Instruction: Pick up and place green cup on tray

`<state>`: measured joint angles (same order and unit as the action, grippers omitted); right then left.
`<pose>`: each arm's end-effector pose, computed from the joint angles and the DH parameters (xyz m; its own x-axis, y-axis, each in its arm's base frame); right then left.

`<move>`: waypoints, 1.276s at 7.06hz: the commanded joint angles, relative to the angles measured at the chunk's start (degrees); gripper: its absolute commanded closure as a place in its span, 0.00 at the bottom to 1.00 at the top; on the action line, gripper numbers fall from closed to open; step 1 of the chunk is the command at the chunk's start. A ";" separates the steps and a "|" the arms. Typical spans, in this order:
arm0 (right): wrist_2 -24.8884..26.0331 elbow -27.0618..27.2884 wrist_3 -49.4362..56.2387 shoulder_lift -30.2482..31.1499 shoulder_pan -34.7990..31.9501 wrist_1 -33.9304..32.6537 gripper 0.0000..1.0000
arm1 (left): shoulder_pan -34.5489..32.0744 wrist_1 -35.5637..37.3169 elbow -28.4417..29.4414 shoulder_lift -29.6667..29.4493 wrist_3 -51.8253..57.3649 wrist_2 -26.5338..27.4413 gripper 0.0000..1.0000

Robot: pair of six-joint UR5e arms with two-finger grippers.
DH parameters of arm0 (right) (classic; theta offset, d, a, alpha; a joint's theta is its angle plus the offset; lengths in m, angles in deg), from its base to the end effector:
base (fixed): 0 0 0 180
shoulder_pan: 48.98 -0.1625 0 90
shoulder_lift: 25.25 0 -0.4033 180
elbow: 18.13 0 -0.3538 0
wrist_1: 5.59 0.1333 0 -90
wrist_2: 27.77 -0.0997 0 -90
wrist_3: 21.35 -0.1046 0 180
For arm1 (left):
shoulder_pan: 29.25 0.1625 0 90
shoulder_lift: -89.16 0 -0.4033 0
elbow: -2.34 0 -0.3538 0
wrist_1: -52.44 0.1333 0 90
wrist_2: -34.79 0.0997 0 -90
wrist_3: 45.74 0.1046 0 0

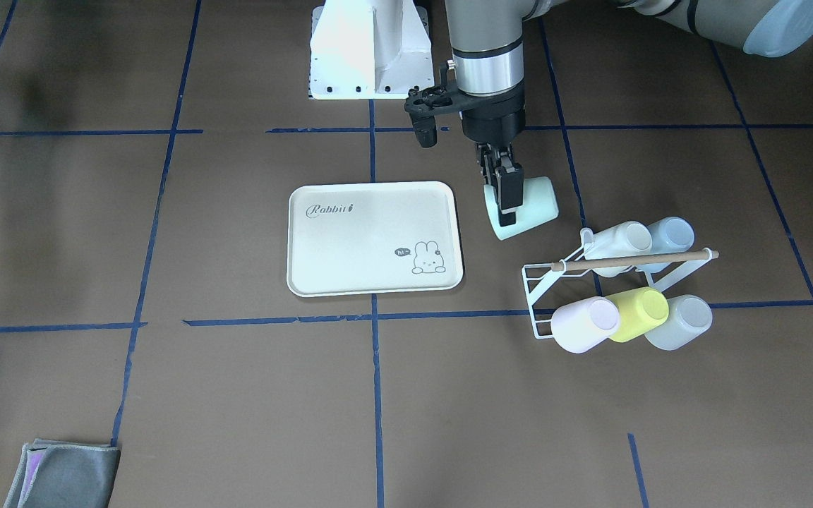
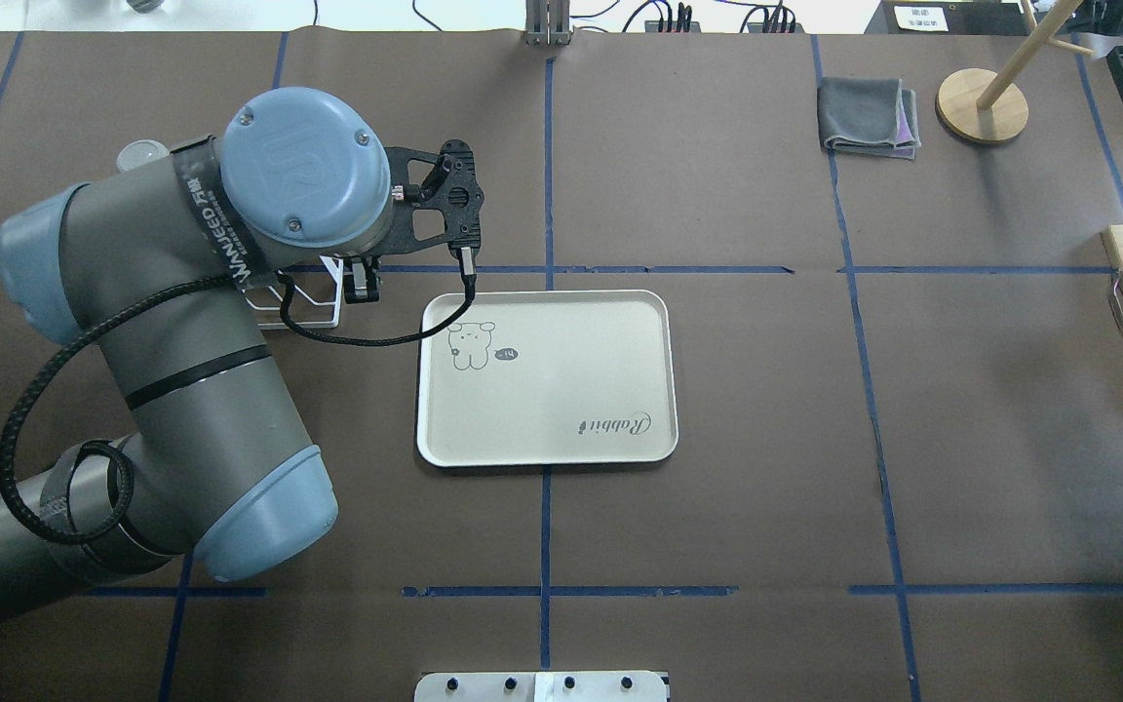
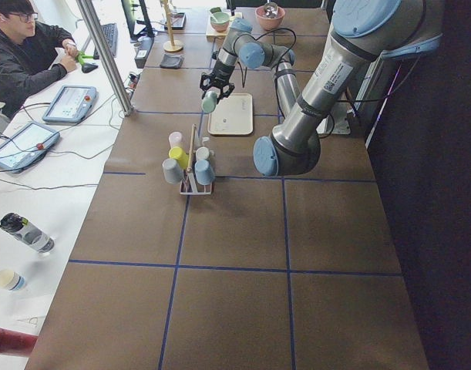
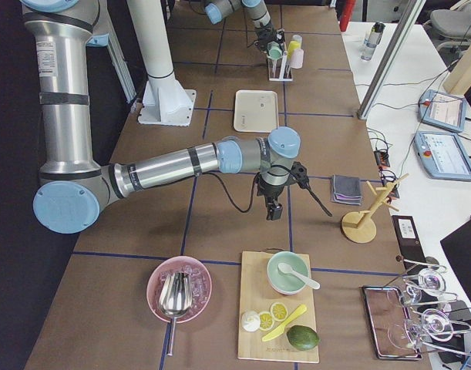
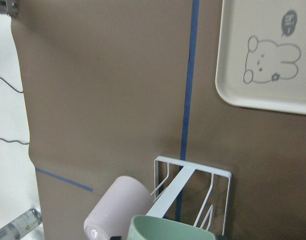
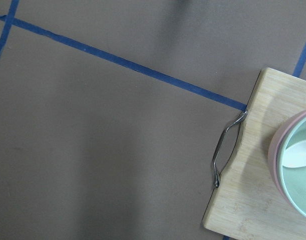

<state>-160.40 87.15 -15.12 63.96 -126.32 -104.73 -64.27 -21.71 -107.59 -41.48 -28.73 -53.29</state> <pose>-0.0385 -0.4564 0.5322 0.6722 -0.3447 0.6552 0.2922 0.9367 0.1929 0.3972 -0.4454 0.1645 0.3967 0.8890 0.2286 -0.7299 0.1544 0.6659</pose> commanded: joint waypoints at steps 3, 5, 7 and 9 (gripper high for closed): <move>0.09 -0.17 0.00 -0.09 0.00 0.00 0.00 | -0.13 -26.26 2.61 3.46 -12.76 -7.78 0.55; 0.09 -0.17 0.00 -0.09 -0.09 0.00 0.00 | -0.13 -42.58 8.04 3.46 -19.52 -11.39 0.54; 0.09 -0.17 0.00 -0.09 -0.09 0.00 0.00 | 0.04 -60.58 14.54 3.37 -29.08 -11.67 0.55; 0.09 -0.17 0.00 -0.09 -0.09 0.00 0.00 | -0.22 -76.59 20.87 3.37 -37.00 -11.23 0.56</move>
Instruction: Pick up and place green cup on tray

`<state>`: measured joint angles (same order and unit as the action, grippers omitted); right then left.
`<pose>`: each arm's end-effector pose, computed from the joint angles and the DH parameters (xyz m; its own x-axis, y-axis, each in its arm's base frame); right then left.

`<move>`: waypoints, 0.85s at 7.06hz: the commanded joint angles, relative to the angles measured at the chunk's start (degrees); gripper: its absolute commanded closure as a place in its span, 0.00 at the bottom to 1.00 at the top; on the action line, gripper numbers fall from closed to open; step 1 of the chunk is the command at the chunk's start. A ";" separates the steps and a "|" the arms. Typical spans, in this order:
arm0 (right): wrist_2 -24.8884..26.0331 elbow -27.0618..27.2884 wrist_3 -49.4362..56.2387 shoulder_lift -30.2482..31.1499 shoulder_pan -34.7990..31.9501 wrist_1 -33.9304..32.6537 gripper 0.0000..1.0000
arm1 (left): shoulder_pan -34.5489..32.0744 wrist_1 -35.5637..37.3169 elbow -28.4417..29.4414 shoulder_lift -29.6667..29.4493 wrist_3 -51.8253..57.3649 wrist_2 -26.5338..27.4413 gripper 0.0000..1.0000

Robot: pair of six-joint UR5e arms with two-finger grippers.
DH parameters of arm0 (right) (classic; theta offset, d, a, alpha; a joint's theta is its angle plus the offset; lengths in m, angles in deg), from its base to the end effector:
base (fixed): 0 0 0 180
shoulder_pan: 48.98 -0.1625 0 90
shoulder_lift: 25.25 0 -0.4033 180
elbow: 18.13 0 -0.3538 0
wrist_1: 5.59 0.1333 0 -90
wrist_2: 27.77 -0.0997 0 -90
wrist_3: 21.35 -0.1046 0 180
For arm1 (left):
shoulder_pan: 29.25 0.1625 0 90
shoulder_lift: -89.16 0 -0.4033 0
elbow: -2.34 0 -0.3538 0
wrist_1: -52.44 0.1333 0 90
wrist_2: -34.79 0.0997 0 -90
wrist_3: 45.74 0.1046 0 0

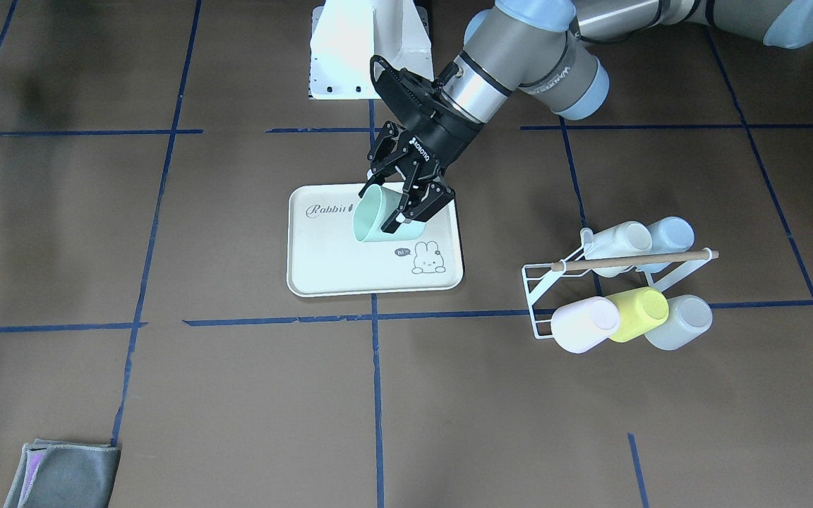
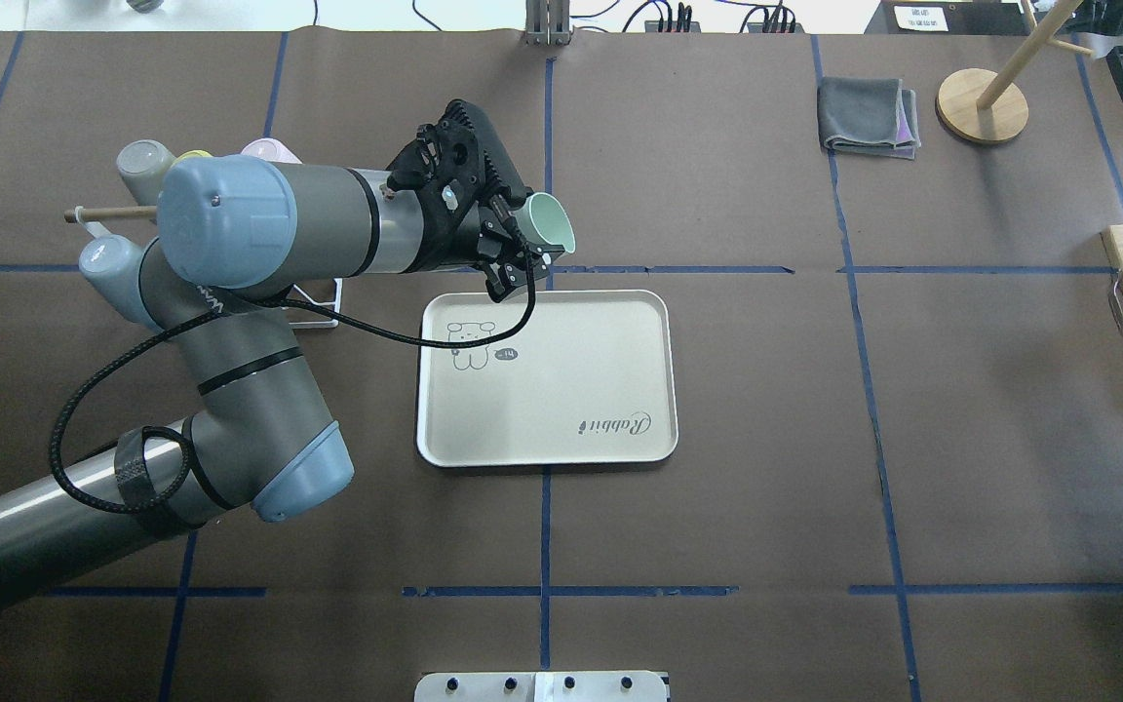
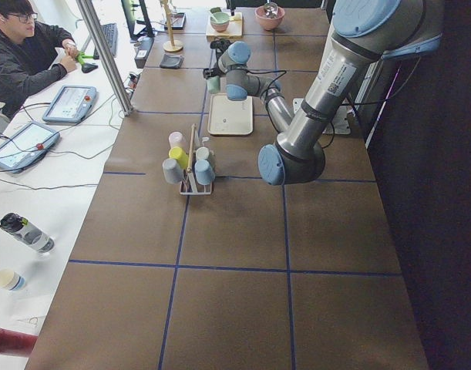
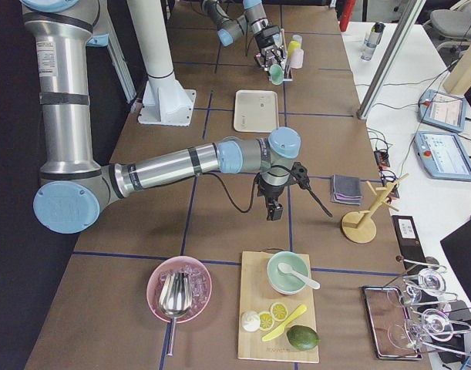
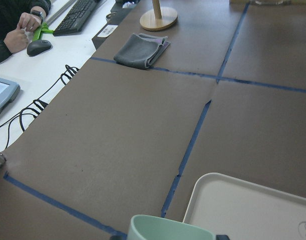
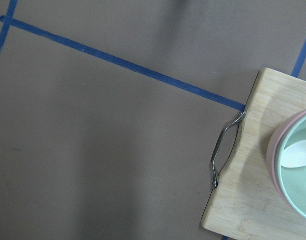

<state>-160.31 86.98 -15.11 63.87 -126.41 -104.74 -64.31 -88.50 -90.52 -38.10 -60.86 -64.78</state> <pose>-0.0378 -0.4572 0.5329 0.6740 -0.3429 0.6544 0.2911 0.9374 0.1914 0.4376 -0.4487 0.1539 0.4115 0.8742 -0.2578 0.1269 0.2252 0.9660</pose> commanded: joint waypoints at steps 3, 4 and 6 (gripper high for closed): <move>0.00 0.00 0.00 -0.09 0.00 0.00 0.00 | -0.71 -27.57 10.04 0.08 -15.69 5.77 0.56; 0.00 0.00 0.00 -0.09 0.00 0.00 0.00 | -0.62 -29.63 10.33 1.21 -16.51 9.62 0.56; 0.00 0.00 -0.09 -0.27 0.00 0.00 0.00 | 0.17 -36.56 12.69 4.90 -16.43 13.96 0.57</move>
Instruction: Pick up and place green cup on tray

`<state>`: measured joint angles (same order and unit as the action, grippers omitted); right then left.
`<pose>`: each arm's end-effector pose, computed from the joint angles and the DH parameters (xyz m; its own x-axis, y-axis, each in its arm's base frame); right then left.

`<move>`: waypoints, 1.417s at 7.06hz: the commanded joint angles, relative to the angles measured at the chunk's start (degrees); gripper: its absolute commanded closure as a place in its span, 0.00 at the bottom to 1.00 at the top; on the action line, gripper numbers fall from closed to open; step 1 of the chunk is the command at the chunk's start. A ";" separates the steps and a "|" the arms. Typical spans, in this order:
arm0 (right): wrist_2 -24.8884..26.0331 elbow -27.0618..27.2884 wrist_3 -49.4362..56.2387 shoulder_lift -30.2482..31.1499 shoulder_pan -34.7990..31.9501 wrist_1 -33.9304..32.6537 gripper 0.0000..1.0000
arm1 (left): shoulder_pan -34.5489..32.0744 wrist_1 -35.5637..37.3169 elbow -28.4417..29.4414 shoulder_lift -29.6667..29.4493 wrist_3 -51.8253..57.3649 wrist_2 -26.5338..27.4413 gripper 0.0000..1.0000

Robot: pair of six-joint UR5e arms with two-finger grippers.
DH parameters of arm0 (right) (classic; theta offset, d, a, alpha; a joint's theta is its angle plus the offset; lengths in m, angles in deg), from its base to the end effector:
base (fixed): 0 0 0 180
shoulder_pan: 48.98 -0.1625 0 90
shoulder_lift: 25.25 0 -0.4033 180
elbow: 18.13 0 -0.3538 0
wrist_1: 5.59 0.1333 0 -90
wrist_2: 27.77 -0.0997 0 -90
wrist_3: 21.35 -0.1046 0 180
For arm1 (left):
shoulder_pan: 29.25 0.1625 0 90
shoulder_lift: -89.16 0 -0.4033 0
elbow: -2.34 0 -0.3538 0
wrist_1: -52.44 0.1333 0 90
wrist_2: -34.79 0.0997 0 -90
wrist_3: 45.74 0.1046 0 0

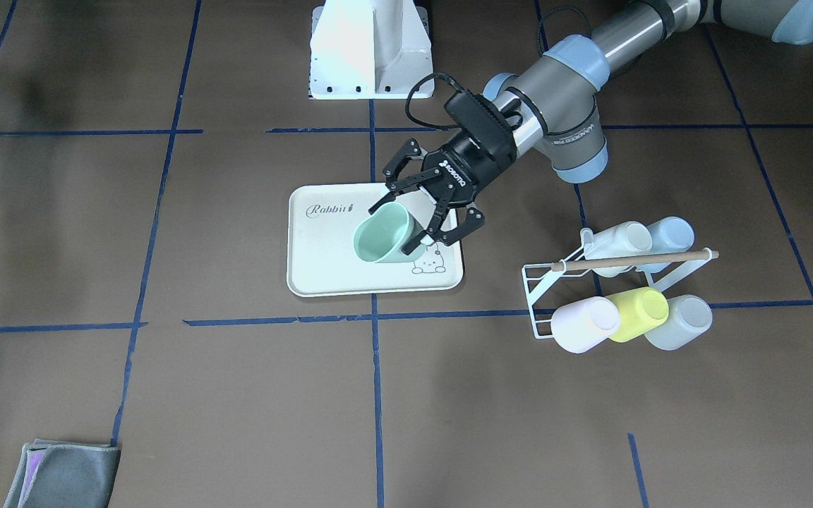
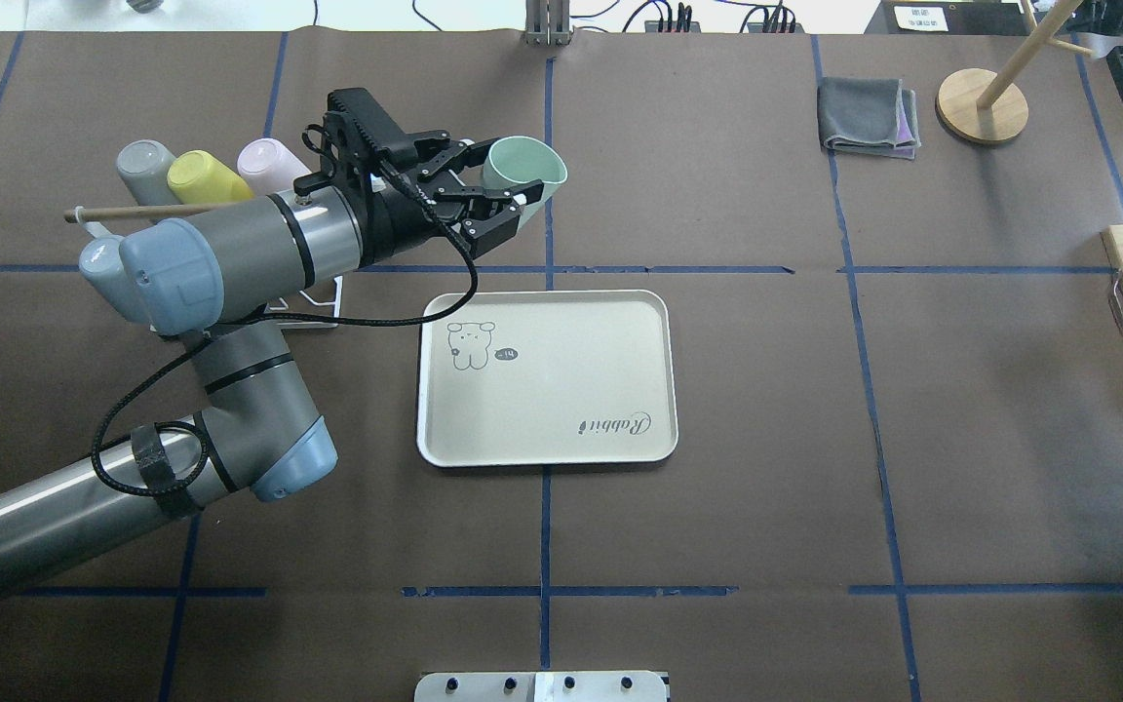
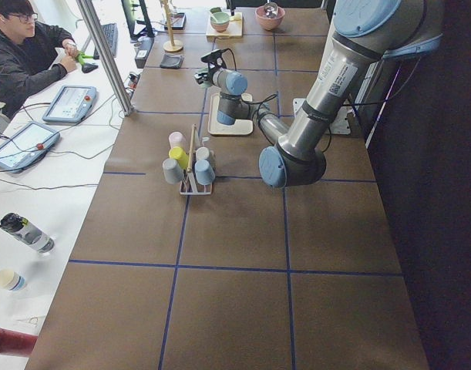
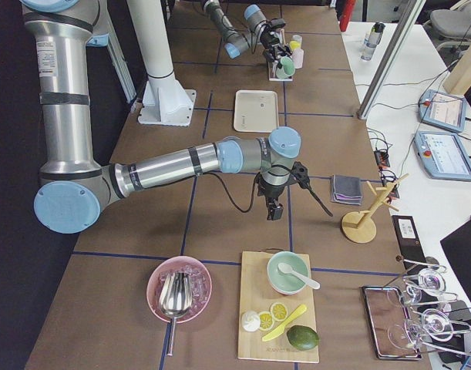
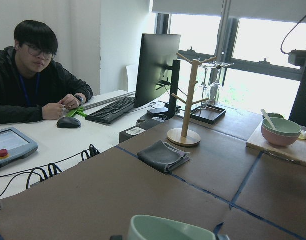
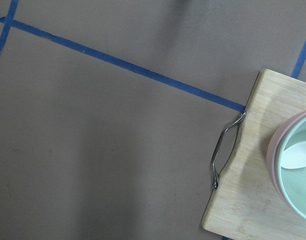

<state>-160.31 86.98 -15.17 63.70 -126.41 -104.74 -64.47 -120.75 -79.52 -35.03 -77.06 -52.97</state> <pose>-0.0381 -0.4583 0.5316 0.6739 -0.3438 0.6540 0.2902 0.9372 0.1936 0.4194 -0.4642 0.2122 0.3781 0.7780 -0.5018 0.5452 0.2509 0.7999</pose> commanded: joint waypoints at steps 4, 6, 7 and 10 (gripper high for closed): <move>0.00 0.00 0.06 -0.09 0.00 0.00 0.00 | 11.11 -5.31 3.11 1.93 0.04 19.07 0.57; 0.00 0.00 0.06 -0.09 0.00 0.00 0.00 | 16.83 -5.22 3.64 1.76 -0.05 28.39 0.57; 0.00 0.00 -0.03 -0.09 0.00 0.00 0.00 | 18.16 -5.22 4.42 1.58 -0.22 30.61 0.57; 0.09 -0.09 0.06 -0.09 0.00 0.00 0.00 | 18.96 -5.31 8.29 0.36 -2.68 32.65 0.50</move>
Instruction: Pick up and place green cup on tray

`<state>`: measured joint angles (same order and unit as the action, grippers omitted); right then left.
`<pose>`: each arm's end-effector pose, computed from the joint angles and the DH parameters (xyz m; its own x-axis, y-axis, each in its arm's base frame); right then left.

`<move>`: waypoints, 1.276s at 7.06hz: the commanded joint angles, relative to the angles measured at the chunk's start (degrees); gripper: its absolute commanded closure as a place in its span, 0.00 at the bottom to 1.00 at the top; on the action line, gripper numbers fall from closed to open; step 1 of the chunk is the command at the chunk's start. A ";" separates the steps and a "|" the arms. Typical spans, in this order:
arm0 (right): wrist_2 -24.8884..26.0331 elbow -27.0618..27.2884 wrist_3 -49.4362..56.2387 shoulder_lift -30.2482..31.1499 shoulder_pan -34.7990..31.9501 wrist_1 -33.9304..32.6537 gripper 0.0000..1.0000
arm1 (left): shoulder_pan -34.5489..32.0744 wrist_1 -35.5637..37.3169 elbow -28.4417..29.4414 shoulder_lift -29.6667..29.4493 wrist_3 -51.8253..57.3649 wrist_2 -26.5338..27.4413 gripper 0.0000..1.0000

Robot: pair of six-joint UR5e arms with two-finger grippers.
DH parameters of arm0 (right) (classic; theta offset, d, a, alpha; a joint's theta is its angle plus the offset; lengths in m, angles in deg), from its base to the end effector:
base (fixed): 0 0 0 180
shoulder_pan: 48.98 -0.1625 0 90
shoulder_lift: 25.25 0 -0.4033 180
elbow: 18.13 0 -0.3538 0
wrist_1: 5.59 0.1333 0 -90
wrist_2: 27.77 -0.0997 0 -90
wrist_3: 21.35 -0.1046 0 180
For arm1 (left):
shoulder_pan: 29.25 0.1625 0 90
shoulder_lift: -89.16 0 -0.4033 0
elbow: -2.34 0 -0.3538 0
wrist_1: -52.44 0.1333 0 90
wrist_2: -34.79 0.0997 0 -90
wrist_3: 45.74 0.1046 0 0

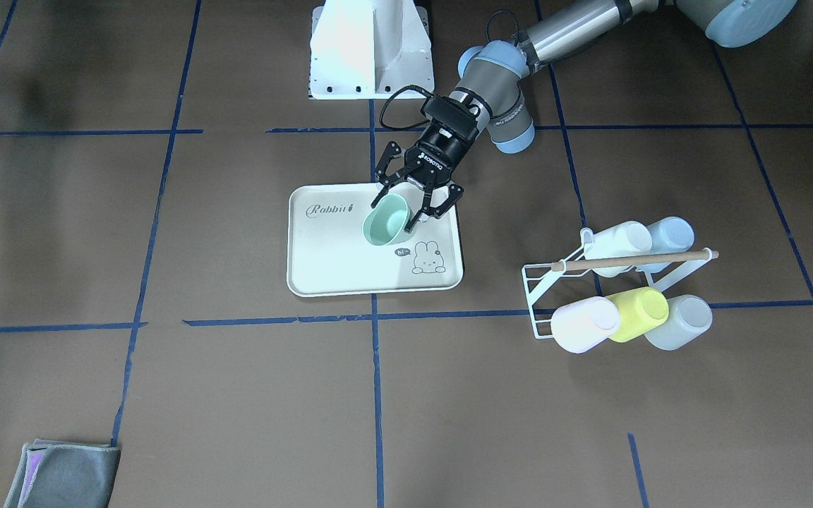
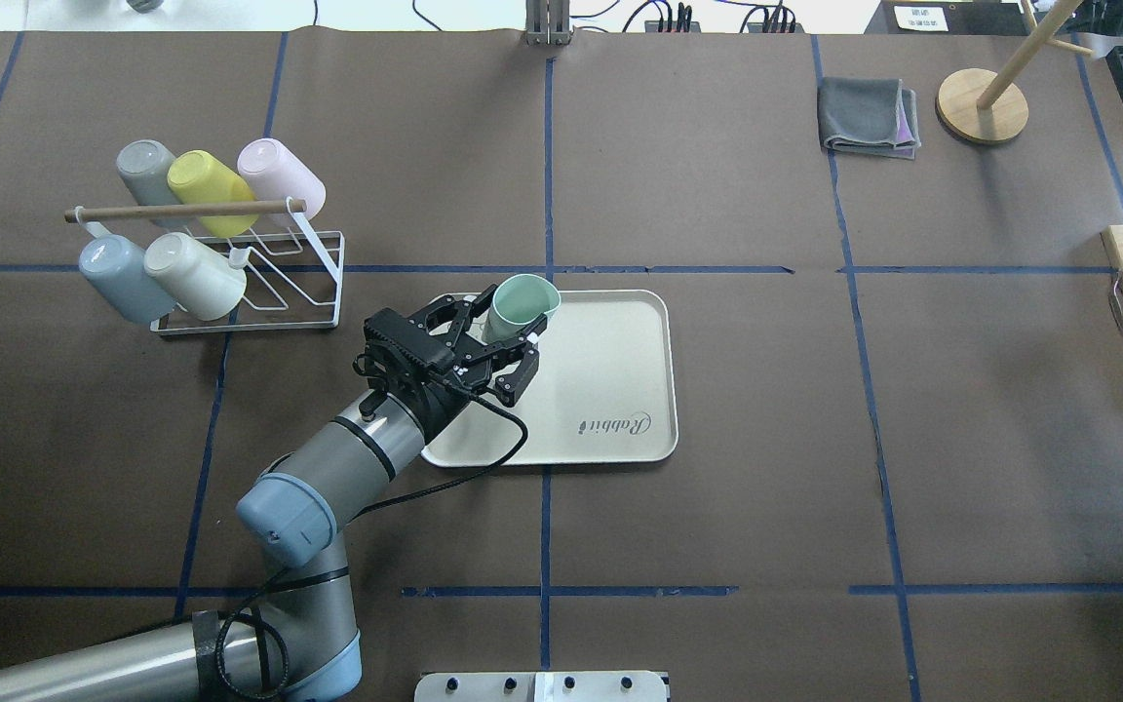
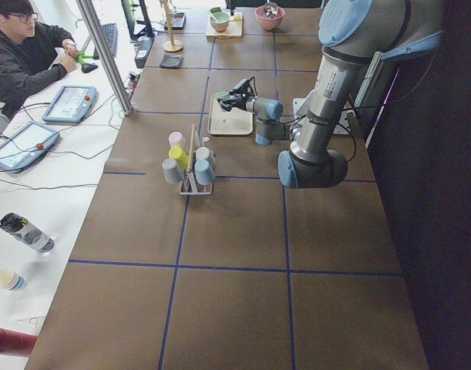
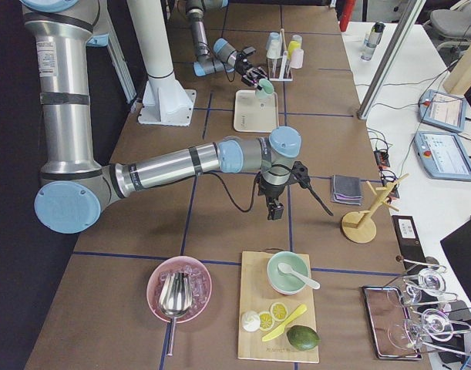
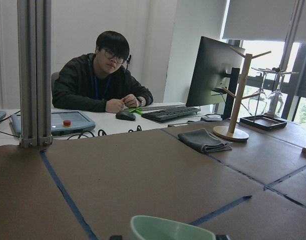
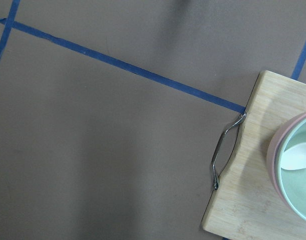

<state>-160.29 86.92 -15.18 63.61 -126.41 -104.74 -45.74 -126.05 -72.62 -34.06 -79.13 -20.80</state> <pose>-0.0382 -0.4589 0.5314 0.6741 -0.3440 0.6537 0.2901 0.9371 0.1939 0.5314 -0.3580 0.2692 0.4776 0.5770 -0.6626 0.6442 0.2828 0.7106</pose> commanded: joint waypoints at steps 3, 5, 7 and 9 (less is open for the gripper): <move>-0.02 -0.03 -0.02 0.00 0.00 0.00 0.00 | 0.68 0.34 6.75 -5.19 -3.08 3.83 0.48; -0.02 -0.03 -0.02 0.00 0.00 0.00 0.00 | 0.68 0.34 8.16 -5.36 -3.16 3.74 0.47; 0.07 -0.20 -0.11 0.00 0.00 0.00 0.00 | 0.76 0.34 9.13 -5.45 -3.25 3.74 0.39; 0.07 -0.20 -0.11 0.00 0.00 0.00 0.00 | 0.76 -0.01 9.13 -5.36 -3.43 3.48 0.26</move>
<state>-160.23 86.78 -15.28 63.61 -126.41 -104.74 -44.95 -125.87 -63.58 -39.44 -82.46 -17.21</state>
